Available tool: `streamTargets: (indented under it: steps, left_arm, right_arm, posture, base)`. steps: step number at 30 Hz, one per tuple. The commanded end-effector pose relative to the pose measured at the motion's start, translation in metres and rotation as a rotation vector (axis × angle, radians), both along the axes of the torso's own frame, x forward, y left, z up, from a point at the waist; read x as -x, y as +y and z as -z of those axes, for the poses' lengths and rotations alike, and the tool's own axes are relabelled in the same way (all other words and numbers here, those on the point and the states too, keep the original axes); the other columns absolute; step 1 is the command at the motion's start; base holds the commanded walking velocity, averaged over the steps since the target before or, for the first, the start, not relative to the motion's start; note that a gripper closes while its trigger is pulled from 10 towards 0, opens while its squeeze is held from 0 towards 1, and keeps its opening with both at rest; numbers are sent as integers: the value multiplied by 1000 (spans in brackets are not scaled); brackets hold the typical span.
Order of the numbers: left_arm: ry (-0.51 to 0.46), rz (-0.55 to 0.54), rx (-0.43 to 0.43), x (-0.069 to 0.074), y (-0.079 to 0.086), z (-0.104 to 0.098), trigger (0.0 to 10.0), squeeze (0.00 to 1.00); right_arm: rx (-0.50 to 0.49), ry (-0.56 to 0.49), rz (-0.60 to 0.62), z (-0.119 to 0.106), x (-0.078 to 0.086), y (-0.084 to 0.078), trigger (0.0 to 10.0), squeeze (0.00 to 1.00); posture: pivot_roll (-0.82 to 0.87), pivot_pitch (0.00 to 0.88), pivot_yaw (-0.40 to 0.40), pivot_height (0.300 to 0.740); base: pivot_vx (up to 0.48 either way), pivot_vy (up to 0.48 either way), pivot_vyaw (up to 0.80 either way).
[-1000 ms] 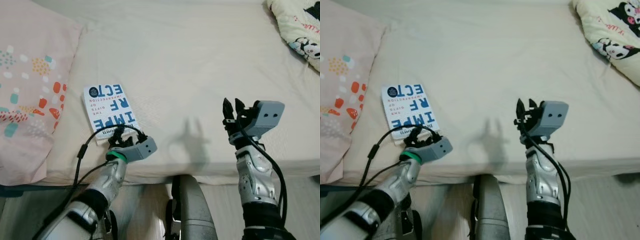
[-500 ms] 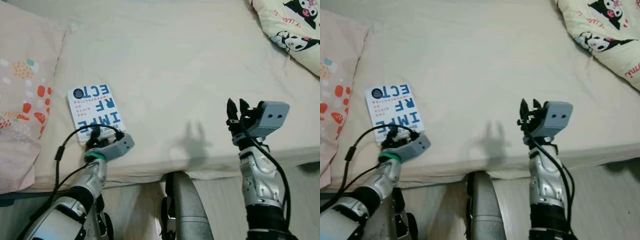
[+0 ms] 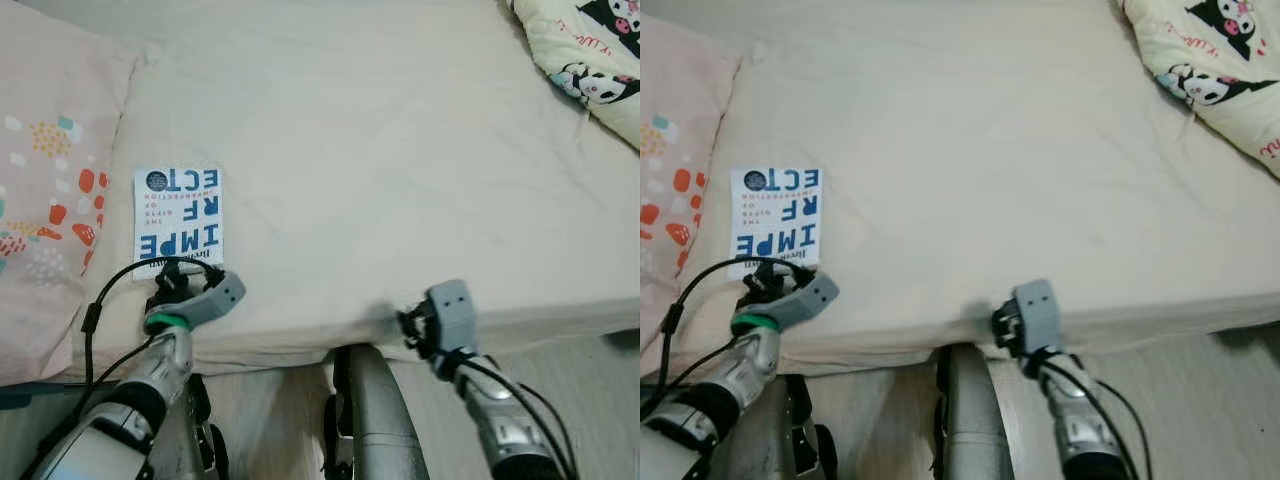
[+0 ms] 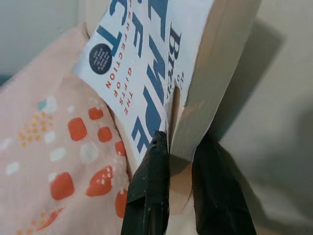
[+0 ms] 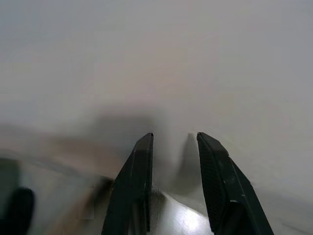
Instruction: Clean up the room
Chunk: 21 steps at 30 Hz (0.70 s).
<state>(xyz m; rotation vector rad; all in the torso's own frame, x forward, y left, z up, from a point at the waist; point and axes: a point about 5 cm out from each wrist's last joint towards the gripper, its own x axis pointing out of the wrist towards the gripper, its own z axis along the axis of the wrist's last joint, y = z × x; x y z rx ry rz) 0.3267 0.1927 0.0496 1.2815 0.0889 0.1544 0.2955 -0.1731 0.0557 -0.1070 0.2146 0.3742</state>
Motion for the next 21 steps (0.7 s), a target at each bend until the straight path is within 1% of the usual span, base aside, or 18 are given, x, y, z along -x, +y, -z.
streamTargets:
  steps: [1,2,4,5,6,7,8,11,12,13,14,18,20,21]
  left_arm:
    - [26,113,-101,12,3,12,0,0]
    - [26,113,-101,12,3,12,0,0]
    - [10,173,-171,14,10,9,0,0]
    - [10,173,-171,14,10,9,0,0]
    - [4,194,-201,15,15,7,0,0]
    - [4,194,-201,15,15,7,0,0]
    - [1,206,-219,16,18,6,0,0]
    - [-11,225,-270,15,29,1,0,0]
    - [-11,225,-270,15,29,1,0,0]
    - [-14,214,-275,14,32,-1,0,0]
    - [-14,203,-275,13,35,-2,0,0]
    - [-13,194,-271,14,38,-3,0,0]
    - [-7,195,-235,18,38,1,0,0]
    - [10,166,-168,21,36,5,0,0]
  right_arm:
    - [-72,-41,-110,-8,2,16,10000,0]
    - [-72,-41,-110,-8,2,16,10000,0]
    - [-115,-57,-220,-19,2,29,10000,0]
    - [-115,-57,-220,-19,2,29,10000,0]
    - [-129,-55,-273,-24,3,32,10000,0]
    - [-129,-55,-273,-24,3,32,10000,0]
    - [-136,-51,-307,-27,3,34,10000,0]
    - [-84,-15,-443,-29,10,33,10000,0]
    - [-84,-15,-443,-29,10,33,10000,0]
    - [-62,-4,-466,-27,12,31,10000,0]
    - [-53,-1,-462,-25,13,28,10000,0]
    - [-53,-4,-451,-24,15,23,10000,0]
    - [-64,-9,-438,-25,17,21,10000,0]
    - [-68,-12,-431,-25,17,20,10000,0]
  posture:
    - [-156,250,3,600]
    - [-156,250,3,600]
    - [-143,249,5,600]
    - [-143,249,5,600]
    - [-136,247,3,600]
    - [-136,247,3,600]
    - [-136,247,3,600]
    - [-128,240,-3,600]
    - [-128,240,-3,600]
    - [-133,236,-3,600]
    - [-135,234,-3,600]
    - [-136,233,0,600]
    - [-139,232,4,600]
    - [-141,230,9,600]
  base:
    - [0,0,0]
    - [0,0,0]
    - [0,0,0]
    - [0,0,0]
    - [0,0,0]
    - [0,0,0]
    - [0,0,0]
    - [0,0,0]
    - [0,0,0]
    - [0,0,0]
    - [0,0,0]
    - [0,0,0]
    - [0,0,0]
    - [0,0,0]
